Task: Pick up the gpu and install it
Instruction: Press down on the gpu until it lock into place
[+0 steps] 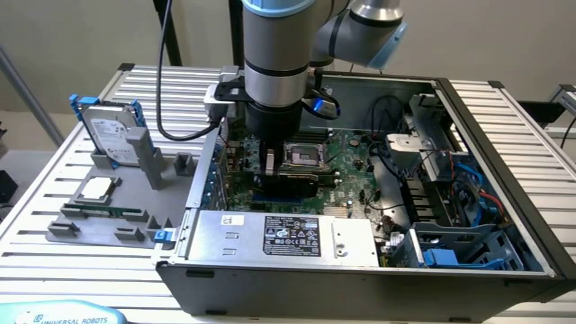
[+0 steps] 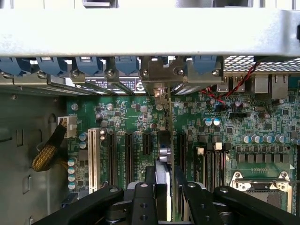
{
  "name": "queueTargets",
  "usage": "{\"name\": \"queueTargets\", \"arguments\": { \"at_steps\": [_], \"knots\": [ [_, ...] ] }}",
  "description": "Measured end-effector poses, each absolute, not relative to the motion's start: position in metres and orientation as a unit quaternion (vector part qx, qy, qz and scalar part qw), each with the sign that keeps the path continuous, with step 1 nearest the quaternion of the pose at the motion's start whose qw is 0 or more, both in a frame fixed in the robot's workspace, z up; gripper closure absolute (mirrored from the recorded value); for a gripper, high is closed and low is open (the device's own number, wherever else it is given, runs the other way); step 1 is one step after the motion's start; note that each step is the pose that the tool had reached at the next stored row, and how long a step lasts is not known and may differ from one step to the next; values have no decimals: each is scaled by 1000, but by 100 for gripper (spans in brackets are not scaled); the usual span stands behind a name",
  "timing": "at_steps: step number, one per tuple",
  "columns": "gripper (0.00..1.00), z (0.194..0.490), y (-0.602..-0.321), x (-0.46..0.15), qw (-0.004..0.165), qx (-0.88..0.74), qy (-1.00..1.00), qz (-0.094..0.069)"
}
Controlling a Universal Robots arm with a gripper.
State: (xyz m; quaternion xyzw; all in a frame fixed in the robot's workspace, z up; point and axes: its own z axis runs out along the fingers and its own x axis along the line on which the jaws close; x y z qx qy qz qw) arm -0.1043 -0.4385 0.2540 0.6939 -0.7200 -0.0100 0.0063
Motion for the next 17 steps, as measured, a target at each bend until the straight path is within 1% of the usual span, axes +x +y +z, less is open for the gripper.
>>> {"name": "queueTargets", "arguments": {
  "at_steps": [17],
  "knots": [
    [73,257,-439,-104,8,694,-720,-12]
  ]
}}
